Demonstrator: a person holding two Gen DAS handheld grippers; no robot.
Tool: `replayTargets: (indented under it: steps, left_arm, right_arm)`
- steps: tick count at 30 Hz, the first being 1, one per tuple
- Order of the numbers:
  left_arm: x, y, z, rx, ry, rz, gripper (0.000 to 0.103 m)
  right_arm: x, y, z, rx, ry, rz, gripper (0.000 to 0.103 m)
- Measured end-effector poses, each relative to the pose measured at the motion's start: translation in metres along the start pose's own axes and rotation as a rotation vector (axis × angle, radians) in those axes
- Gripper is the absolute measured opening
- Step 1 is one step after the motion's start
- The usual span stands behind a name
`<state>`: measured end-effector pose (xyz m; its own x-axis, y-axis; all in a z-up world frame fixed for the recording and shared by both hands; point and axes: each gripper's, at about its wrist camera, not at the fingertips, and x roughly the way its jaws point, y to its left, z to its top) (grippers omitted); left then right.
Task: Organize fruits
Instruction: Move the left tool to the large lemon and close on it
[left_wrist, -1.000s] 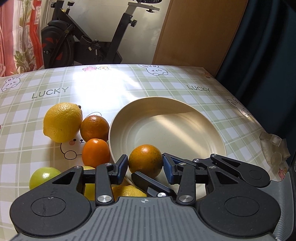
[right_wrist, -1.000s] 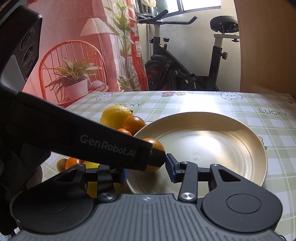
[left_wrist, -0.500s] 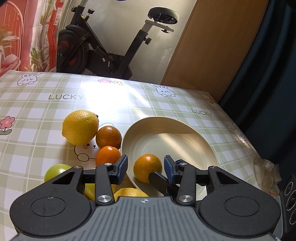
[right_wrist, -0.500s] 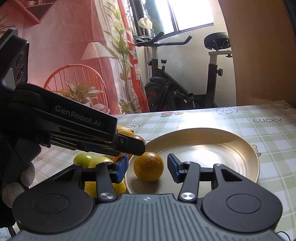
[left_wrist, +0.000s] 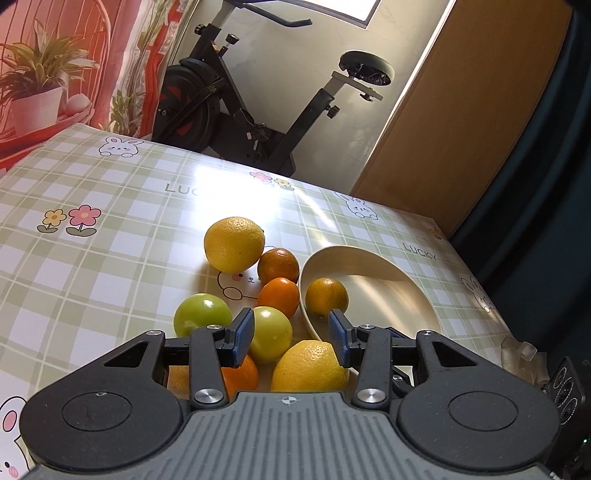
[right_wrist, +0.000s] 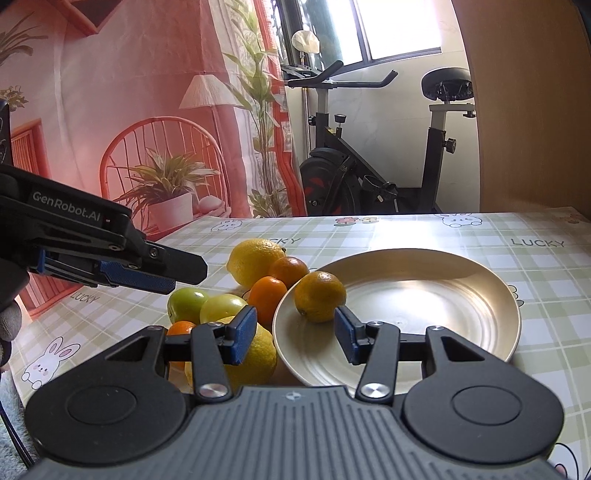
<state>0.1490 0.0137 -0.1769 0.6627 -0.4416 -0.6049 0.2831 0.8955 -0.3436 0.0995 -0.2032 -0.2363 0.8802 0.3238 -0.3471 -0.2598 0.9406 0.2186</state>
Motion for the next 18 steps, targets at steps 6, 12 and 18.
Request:
replayTargets:
  steps: [6,12,18]
  left_arm:
    - [-0.005,0.003,-0.009,0.001,0.002,-0.002,0.047]
    - [-0.01,0.006,-0.011,-0.005,0.002,-0.002,0.047]
    - [-0.016,0.009,-0.02,-0.023,-0.001,-0.008,0.047]
  right_arm:
    - [-0.006,0.011,0.001,-0.032,0.015,0.02,0.052]
    - [-0.008,0.021,0.001,-0.066,0.032,0.03,0.052]
    - [-0.008,0.031,0.002,-0.102,0.061,0.04,0.056]
